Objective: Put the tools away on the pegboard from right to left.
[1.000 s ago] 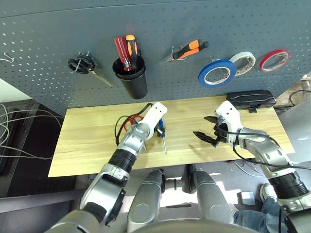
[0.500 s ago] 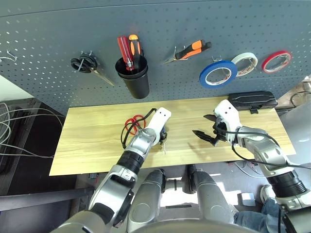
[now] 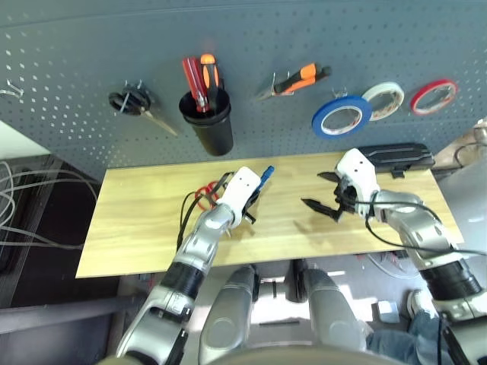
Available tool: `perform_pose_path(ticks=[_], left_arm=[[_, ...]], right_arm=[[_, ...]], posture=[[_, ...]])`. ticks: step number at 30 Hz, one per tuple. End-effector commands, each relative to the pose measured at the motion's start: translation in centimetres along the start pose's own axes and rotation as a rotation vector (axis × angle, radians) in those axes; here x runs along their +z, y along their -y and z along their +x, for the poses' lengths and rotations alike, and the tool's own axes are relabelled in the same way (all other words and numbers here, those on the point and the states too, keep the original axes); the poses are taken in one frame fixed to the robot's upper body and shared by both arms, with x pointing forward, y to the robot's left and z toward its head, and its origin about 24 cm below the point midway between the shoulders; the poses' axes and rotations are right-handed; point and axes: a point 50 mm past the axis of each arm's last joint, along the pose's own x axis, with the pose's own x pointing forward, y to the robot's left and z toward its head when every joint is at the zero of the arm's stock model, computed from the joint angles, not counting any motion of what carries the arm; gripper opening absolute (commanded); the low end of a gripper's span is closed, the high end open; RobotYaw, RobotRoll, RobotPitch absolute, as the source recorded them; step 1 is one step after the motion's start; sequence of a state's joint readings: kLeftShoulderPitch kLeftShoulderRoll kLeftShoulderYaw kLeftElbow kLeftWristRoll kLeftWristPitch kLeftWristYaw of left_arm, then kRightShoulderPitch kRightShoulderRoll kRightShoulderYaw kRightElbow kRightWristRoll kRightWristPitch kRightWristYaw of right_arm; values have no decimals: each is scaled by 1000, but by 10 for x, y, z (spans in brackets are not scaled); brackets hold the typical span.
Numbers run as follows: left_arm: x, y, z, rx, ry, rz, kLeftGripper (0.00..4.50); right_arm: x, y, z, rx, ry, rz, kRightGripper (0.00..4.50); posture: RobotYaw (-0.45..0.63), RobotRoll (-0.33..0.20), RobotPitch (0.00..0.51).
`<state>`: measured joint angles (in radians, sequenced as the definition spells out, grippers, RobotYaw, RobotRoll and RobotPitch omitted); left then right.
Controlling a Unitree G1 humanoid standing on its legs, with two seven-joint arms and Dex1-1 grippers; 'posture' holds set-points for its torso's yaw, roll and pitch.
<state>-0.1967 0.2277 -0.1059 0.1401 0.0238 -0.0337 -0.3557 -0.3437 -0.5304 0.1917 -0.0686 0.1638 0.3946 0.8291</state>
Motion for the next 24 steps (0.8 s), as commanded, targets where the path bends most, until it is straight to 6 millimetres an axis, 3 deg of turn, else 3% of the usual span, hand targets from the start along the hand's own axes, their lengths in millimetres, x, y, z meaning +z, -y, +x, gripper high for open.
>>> perform_pose_path(ticks=[1, 6, 12, 16, 19, 24], left_arm=[[13, -9, -15, 55, 116, -70, 512], [71, -15, -37, 82, 438, -117, 512], [138, -27, -36, 141, 672, -177, 512], [170, -34, -34, 172, 780, -176, 512], [187, -40, -34, 195, 840, -161, 512], [184, -57, -31, 266, 854, -135, 512]], right_arm=[[4, -2, 0, 41, 34, -17, 4500], [36, 0, 8, 65, 180, -24, 4500], [65, -1, 17, 92, 296, -29, 4500], [78, -3, 23, 117, 353, -32, 4500], [92, -5, 27, 128, 412, -36, 4500], [115, -4, 35, 105, 517, -17, 4500]], posture=[[9, 0, 252], [23, 0, 247], [47, 0, 239], [54, 0, 234], [56, 0, 232], [61, 0, 230]])
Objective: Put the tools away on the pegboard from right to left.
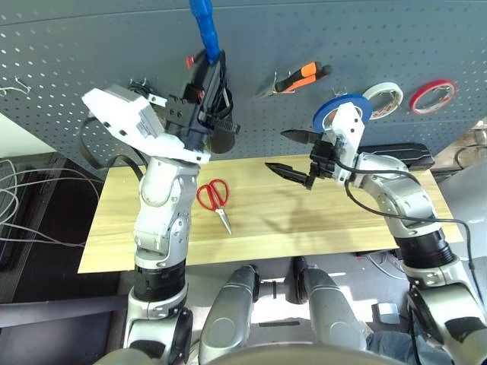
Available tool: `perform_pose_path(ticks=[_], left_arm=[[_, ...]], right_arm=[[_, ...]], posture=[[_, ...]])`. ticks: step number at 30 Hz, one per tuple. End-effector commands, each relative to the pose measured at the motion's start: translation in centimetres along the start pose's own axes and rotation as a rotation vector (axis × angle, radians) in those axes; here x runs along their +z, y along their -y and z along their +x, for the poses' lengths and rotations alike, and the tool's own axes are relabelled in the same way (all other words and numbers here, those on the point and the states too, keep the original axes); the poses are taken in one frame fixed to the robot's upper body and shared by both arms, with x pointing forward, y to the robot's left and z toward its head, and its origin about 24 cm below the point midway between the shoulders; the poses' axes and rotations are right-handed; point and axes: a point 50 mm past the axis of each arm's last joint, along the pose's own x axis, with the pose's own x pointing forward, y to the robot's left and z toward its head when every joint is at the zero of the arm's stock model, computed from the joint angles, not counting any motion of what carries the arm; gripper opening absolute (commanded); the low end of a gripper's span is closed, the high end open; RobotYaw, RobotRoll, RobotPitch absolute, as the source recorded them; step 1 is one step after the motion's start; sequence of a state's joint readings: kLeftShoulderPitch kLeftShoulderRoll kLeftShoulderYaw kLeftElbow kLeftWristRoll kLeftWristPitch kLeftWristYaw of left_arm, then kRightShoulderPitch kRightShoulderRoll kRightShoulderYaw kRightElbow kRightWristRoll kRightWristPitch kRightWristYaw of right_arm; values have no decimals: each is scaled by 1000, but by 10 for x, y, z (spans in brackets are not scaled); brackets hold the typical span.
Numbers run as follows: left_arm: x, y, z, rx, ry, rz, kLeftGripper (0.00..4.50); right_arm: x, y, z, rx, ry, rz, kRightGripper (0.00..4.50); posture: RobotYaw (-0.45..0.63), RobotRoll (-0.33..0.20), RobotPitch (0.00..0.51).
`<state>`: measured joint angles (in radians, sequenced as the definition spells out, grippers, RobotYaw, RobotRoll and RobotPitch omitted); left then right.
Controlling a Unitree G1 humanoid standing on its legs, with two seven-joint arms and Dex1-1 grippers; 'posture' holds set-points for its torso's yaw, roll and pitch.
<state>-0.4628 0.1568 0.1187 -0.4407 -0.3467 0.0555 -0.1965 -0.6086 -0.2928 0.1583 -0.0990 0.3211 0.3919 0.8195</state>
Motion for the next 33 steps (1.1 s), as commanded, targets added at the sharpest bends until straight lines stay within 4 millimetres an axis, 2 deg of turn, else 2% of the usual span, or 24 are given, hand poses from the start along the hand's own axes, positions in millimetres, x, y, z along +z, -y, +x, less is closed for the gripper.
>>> perform_pose_path(ticks=[1, 7, 14, 17, 18, 20, 22, 25, 28, 31, 33], left_arm=[[-8, -13, -1, 28, -14, 55, 512], [-39, -26, -9, 73, -125, 45, 512], [-54, -29, -10, 73, -181, 31, 512], [-50, -27, -8, 32, -172, 50, 512], [-44, -22, -7, -30, -145, 79, 1234], [-29, -4, -5, -219, -77, 178, 1819], [-24, 10, -7, -347, -67, 207, 2491], [-25, 29, -15, -548, -131, 210, 3510], [-38, 40, -27, -696, -288, 160, 4478], [-60, 42, -43, -735, -523, 74, 4478], [-78, 42, -57, -732, -678, 28, 4478]], right_arm=[[9, 3, 8, -24, 70, 19, 4500], [22, 5, 17, -67, 149, 3, 4500], [25, 4, 18, -76, 154, 8, 4500], [22, 4, 15, -78, 139, 9, 4500], [19, 4, 13, -80, 126, 13, 4500], [13, 6, 7, -87, 91, 10, 4500], [4, 8, 0, -87, 36, -6, 4500], [-20, 7, -19, -74, -115, -13, 4500], [-43, 2, -36, -59, -246, 26, 4500], [-69, -1, -54, -71, -397, 67, 4500], [-79, -3, -61, -71, -451, 69, 4500]], posture=[[62, 0, 230], [56, 0, 231], [35, 0, 231], [34, 0, 233], [34, 0, 233], [35, 0, 235], [38, 0, 237], [41, 0, 236], [40, 0, 236], [29, 0, 235], [20, 0, 236]])
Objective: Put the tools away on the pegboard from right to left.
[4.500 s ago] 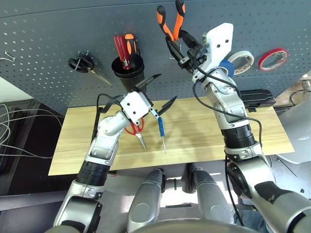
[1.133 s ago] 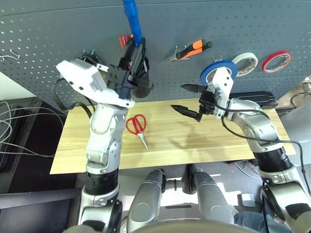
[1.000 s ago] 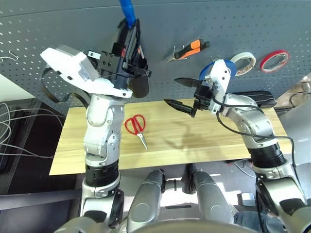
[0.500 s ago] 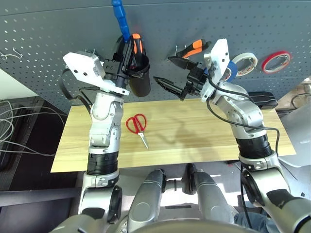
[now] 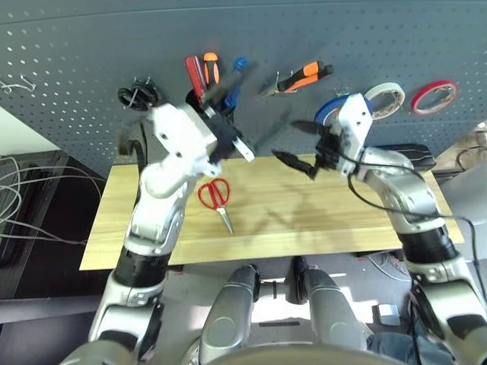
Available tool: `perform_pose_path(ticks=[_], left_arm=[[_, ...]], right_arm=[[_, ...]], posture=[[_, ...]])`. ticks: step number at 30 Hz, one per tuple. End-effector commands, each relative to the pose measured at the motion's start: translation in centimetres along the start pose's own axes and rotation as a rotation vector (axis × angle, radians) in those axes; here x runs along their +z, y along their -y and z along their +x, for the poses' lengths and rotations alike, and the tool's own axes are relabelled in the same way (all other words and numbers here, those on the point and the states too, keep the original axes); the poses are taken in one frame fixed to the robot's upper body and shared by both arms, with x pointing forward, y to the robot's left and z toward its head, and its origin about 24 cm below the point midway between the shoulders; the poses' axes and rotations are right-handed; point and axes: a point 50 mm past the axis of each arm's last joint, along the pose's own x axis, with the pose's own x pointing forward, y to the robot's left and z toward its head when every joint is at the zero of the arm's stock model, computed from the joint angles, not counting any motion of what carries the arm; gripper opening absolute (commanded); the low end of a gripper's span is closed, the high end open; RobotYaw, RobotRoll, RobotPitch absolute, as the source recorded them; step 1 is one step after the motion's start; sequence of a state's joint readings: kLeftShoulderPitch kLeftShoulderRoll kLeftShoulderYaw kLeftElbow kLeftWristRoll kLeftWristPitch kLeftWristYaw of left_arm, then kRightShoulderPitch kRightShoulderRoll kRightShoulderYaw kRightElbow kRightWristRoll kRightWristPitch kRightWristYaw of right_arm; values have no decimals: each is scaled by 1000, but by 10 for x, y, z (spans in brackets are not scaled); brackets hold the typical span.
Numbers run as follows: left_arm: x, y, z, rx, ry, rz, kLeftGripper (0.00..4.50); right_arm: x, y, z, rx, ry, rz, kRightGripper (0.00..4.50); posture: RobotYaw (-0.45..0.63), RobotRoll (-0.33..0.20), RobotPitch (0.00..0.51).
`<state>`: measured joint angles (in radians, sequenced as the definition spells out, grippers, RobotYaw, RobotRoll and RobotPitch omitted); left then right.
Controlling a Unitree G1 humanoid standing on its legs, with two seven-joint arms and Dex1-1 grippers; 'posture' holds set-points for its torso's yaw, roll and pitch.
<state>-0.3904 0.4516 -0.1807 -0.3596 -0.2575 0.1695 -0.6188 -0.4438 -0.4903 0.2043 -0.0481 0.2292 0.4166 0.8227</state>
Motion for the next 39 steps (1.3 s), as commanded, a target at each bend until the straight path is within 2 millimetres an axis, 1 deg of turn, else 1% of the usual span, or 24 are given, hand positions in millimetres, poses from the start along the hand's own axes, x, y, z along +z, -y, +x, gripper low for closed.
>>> perform_pose_path(ticks=[1, 2, 6, 8, 11, 13, 14, 15, 17, 19, 22, 25, 29, 33, 39], left_arm=[[-41, 18, -2, -57, -250, -190, 4478], [-52, 22, -3, -48, -318, -251, 4478], [-83, 39, -10, -85, -501, -316, 4478], [-102, 41, -17, 0, -618, -372, 4478], [-122, 37, -25, 121, -710, -372, 4478], [-141, 29, -44, 294, -839, -419, 4478], [-146, 27, -50, 347, -881, -437, 4478], [-153, 24, -61, 419, -931, -449, 4478], [-161, 21, -74, 498, -991, -458, 4478], [-175, 19, -96, 604, -1079, -488, 4478], [-189, 18, -117, 701, -1151, -513, 4478], [-198, 14, -128, 789, -1171, -522, 4478], [-209, 7, -136, 896, -1169, -538, 4478], [-215, 2, -136, 961, -1153, -581, 4478], [-215, -7, -128, 1004, -1114, -655, 4478]], right_arm=[[-21, -5, -1, 11, -106, 27, 4500], [-23, -4, -1, 6, -114, 35, 4500], [-26, -3, 0, -21, -123, 64, 4500], [-28, -3, 2, -26, -127, 68, 4500], [-26, -5, 6, -27, -113, 75, 4500], [-26, -8, 8, -8, -113, 87, 4500], [-26, -9, 8, -2, -115, 91, 4500], [-27, -10, 8, 0, -121, 94, 4500], [-27, -10, 9, 0, -126, 97, 4500], [-28, -10, 13, -13, -140, 120, 4500], [-29, -9, 19, -32, -154, 151, 4500], [-27, -9, 26, -40, -148, 173, 4500], [-25, -11, 34, -29, -137, 178, 4500], [-25, -13, 40, -20, -134, 176, 4500], [-27, -20, 43, 16, -143, 171, 4500]], posture=[[22, 0, 236], [22, 0, 236], [6, 0, 238], [4, 0, 238], [2, 0, 241], [3, 0, 242], [3, 0, 242], [4, 0, 242], [5, 0, 242], [7, 0, 242], [7, 0, 241], [6, 0, 243], [5, 0, 247], [2, 0, 251], [1, 0, 256]])
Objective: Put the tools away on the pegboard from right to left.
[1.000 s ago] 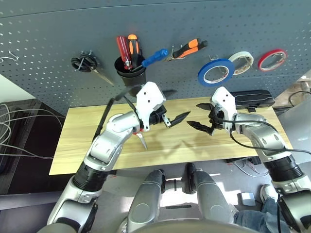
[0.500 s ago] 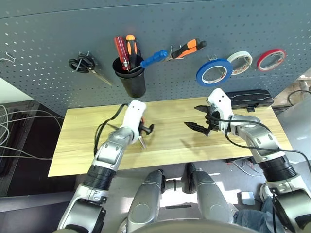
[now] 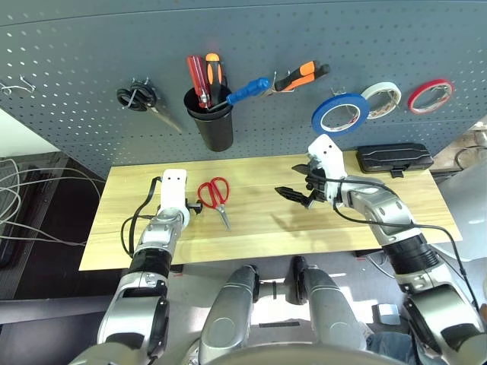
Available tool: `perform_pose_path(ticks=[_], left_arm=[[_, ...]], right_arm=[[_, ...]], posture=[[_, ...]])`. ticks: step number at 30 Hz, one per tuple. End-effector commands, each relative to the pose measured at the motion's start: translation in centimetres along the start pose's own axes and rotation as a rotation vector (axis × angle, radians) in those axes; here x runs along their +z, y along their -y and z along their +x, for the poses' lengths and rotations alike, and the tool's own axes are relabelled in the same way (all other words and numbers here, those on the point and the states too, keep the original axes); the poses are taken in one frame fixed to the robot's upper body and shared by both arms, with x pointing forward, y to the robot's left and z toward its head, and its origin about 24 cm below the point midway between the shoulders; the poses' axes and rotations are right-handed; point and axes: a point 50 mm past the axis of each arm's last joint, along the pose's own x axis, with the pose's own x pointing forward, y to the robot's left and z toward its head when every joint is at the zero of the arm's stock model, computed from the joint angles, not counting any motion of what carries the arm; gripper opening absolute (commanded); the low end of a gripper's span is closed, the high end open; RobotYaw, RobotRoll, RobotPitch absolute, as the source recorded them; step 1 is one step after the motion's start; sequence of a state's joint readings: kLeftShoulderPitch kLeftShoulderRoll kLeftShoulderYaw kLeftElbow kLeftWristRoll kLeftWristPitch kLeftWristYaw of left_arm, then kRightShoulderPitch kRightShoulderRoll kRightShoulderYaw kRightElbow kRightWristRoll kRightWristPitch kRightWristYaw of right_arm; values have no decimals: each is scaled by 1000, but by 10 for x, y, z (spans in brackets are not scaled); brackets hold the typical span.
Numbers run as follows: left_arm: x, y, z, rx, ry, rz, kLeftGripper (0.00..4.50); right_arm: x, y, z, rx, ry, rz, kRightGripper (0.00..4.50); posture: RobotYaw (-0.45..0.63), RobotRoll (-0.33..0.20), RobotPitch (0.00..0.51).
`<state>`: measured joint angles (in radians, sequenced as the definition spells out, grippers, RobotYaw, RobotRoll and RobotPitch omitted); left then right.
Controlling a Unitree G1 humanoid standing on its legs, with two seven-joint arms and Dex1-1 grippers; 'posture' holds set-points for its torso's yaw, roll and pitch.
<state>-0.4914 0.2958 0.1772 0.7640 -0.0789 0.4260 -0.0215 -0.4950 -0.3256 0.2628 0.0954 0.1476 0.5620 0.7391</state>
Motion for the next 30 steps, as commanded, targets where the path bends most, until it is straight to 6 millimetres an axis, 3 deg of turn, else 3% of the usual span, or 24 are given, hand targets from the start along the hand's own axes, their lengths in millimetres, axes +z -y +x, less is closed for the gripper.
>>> perform_pose_path(ticks=[1, 9, 17, 26, 30], left_arm=[[-8, -3, 1, 9, -44, -31, 4478], [-2, -17, -4, 55, 6, -56, 4478], [-1, 4, -9, -14, 7, -130, 4478], [-23, 25, 2, -33, -79, -76, 4478], [-32, 39, 5, -84, -148, -100, 3531]], right_arm=[[-6, -6, 3, 29, -24, -5, 4500], [-9, -4, 0, 17, -32, -3, 4500], [-9, -6, 0, 21, -31, 2, 4500], [-8, -7, 2, 27, -27, 4, 4500], [-9, -8, 2, 29, -27, 5, 4500]], posture=[[2, 0, 256], [2, 0, 258], [5, 0, 261], [-2, 0, 259], [-9, 0, 259]])
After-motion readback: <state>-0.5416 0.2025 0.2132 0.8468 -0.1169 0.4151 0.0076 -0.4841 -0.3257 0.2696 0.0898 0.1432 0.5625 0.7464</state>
